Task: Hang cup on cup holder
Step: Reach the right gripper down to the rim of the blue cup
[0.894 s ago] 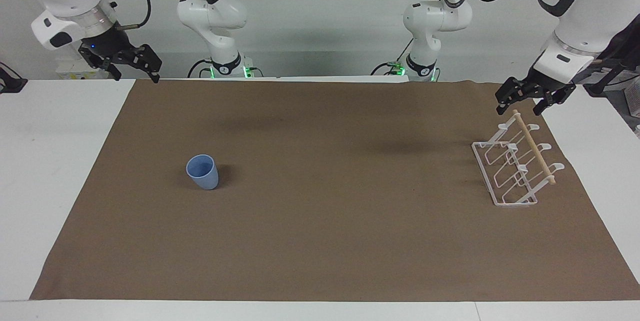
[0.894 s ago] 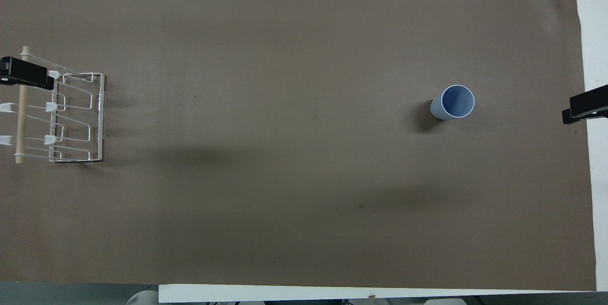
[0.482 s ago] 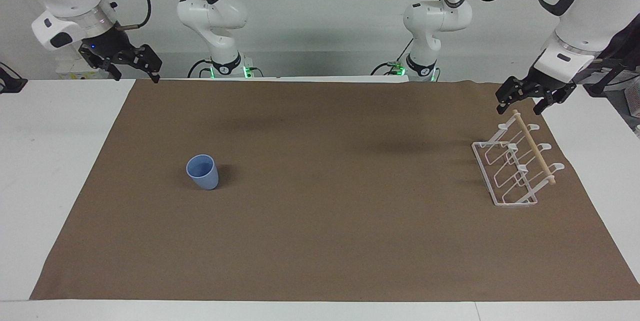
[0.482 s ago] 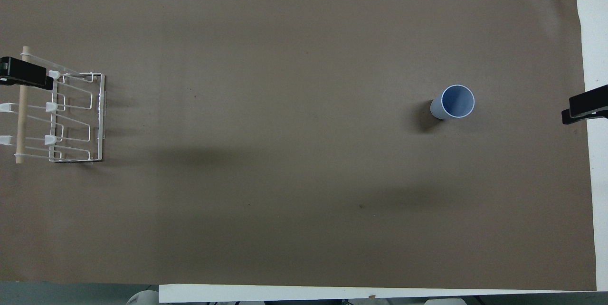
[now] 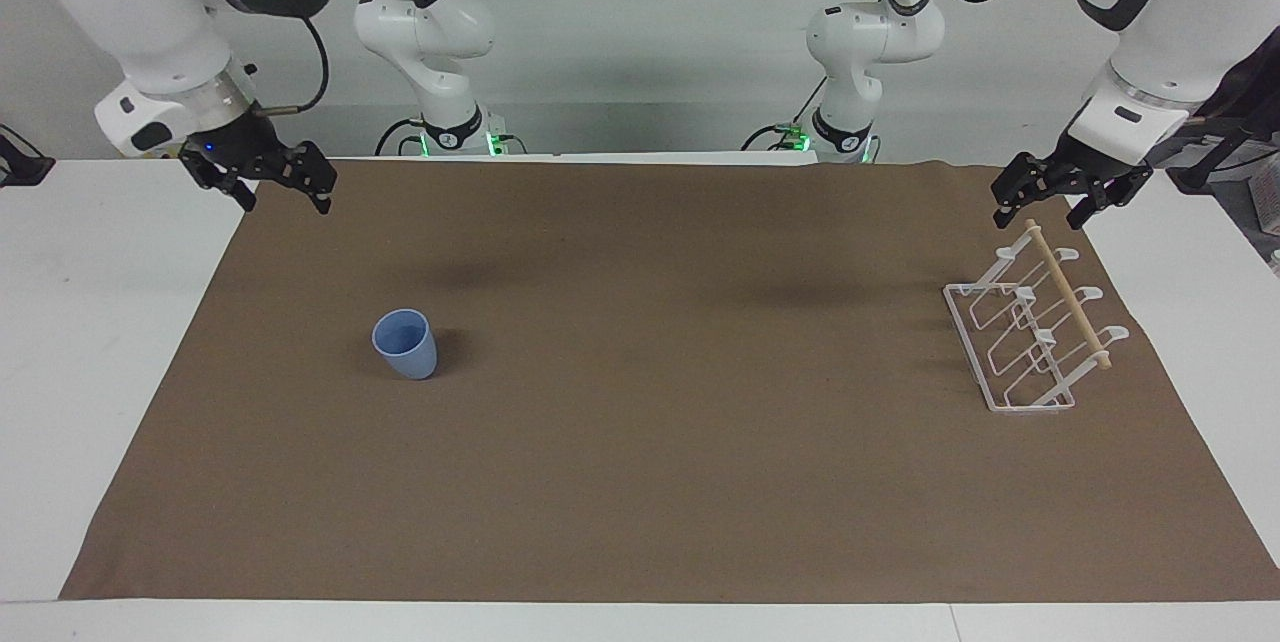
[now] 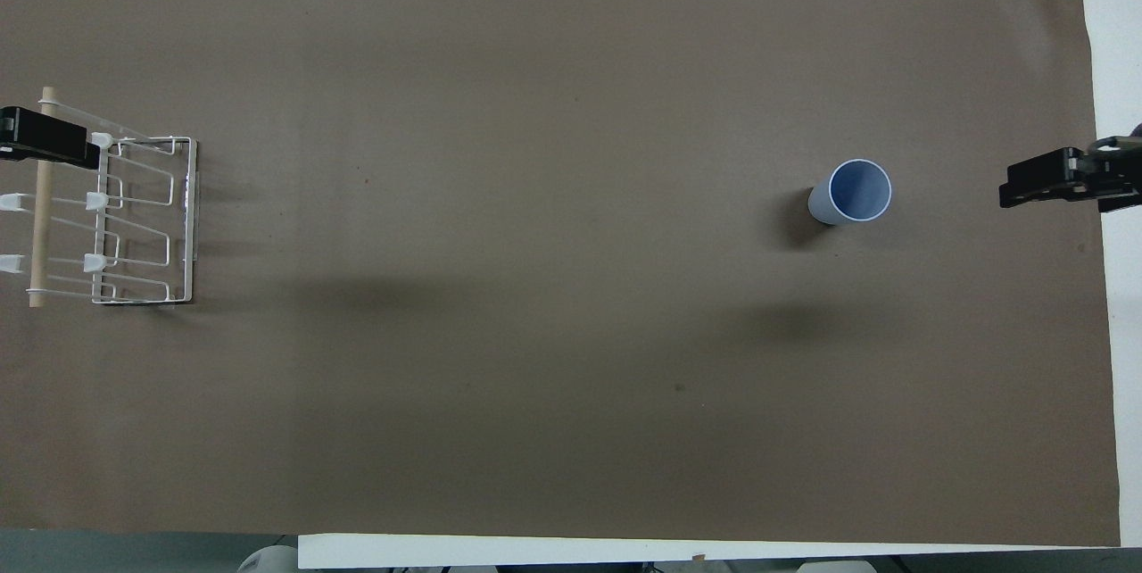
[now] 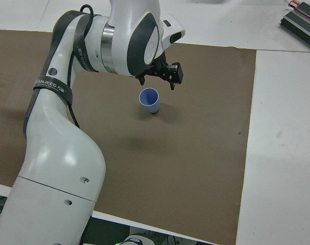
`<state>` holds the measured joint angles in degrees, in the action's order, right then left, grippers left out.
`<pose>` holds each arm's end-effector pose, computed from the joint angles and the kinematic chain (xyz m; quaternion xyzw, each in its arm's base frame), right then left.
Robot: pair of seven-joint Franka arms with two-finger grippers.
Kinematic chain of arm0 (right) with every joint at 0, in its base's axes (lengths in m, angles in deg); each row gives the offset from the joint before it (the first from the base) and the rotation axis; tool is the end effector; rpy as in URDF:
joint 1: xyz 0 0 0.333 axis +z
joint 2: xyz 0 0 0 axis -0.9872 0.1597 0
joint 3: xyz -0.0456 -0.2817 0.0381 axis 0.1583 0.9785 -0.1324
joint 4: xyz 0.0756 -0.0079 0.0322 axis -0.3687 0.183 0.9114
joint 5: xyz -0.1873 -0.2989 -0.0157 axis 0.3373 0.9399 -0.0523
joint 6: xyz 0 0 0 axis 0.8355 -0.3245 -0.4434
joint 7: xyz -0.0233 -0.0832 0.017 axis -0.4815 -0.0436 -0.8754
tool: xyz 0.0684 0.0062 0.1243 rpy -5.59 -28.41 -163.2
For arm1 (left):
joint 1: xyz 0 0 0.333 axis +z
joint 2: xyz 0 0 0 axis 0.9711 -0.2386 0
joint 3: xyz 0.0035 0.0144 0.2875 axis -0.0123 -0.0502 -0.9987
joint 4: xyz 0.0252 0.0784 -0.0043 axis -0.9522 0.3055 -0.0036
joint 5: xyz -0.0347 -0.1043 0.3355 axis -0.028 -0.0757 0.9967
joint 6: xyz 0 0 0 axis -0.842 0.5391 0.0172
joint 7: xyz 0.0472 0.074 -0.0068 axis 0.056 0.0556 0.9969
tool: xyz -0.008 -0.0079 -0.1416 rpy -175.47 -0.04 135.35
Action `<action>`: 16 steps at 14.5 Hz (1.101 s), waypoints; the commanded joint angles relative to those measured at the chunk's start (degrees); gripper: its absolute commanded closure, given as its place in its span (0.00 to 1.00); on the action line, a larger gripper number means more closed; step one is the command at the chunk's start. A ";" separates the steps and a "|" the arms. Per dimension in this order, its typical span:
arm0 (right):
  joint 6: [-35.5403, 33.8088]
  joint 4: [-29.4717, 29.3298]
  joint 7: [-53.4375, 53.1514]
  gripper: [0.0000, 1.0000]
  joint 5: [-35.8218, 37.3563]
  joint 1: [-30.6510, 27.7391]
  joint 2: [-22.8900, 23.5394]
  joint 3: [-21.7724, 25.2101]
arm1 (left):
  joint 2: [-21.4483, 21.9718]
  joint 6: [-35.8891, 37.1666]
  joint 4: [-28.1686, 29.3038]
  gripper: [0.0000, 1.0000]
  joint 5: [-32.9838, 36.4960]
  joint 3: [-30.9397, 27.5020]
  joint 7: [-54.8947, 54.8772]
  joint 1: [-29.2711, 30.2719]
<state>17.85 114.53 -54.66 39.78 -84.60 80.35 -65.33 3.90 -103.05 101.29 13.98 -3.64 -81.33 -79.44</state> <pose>0.5052 -0.0476 0.4937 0.9993 -0.0315 -0.0196 0.0007 0.5148 -0.0344 0.5480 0.9981 -0.0604 0.0116 0.0078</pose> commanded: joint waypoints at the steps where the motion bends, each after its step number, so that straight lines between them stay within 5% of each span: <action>1: 7.28 3.02 1.60 0.00 -0.27 0.45 4.48 -0.20 | 1.17 0.94 0.50 0.00 0.65 0.63 0.32 0.96; 5: 15.20 4.24 2.30 0.00 -3.23 0.45 11.35 -0.28 | 1.17 1.03 0.59 0.00 0.65 0.63 0.32 1.13; 11: 21.45 10.23 5.82 0.06 -5.28 0.98 12.15 -0.37 | 1.17 0.68 0.59 0.00 0.65 0.63 0.32 0.96; 16: 23.22 11.55 8.99 0.32 -5.28 1.59 13.20 -0.37 | 1.17 0.24 0.50 0.00 0.65 0.71 0.14 0.87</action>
<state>39.61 124.51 -47.66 35.84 -83.09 94.09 -65.57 3.96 -102.94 101.29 13.98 -3.59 -81.34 -79.21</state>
